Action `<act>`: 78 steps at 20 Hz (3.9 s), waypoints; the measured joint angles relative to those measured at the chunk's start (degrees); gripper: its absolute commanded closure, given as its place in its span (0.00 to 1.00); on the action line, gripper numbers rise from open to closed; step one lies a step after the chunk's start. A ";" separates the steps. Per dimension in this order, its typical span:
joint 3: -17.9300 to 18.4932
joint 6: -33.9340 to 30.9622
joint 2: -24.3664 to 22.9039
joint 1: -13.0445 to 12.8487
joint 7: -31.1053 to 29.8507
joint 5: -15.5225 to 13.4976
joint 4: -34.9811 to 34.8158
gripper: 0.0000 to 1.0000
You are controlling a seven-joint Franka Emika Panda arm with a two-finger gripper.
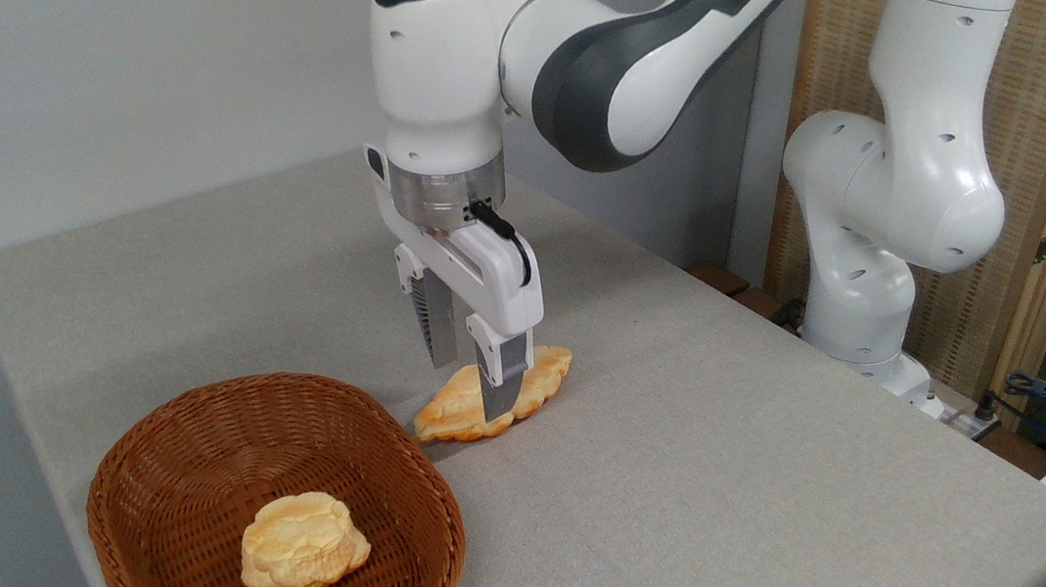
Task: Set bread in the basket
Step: 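Lower the open gripper around the croissant-shaped bread and close it, then lift the gripped bread up off the table, then carry the bread over the wicker basket and lower it inside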
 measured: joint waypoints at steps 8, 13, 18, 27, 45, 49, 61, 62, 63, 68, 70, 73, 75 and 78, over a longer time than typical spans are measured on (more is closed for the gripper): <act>-0.01 0.00 1.05 -0.73 0.00 0.00 -1.40 0.00; -0.03 0.00 2.15 -1.50 0.00 0.00 -1.45 0.08; -0.05 0.00 2.44 -2.47 0.00 0.01 -1.44 0.44; -0.04 0.00 2.44 -2.50 0.00 0.01 -1.44 0.44; 0.62 -4.67 -1.69 -2.46 0.00 0.01 6.75 0.43; 1.47 6.40 -0.38 -2.33 0.00 0.01 8.25 0.38; 2.34 30.98 8.14 -2.17 0.00 0.00 9.22 0.00; 2.34 31.50 8.73 -2.17 0.00 0.00 9.24 0.00; 2.34 31.83 9.23 -2.17 0.00 0.00 9.29 0.00; 2.37 31.91 10.22 -2.17 0.00 0.00 9.67 0.00; 2.41 31.91 10.28 -2.16 0.00 0.00 9.76 0.00; 2.50 31.91 10.28 -2.16 0.00 0.00 9.85 0.00; 2.53 31.91 10.27 -2.16 -0.15 0.00 9.91 0.00; 3.27 29.72 9.48 -2.15 -2.25 0.00 10.41 0.00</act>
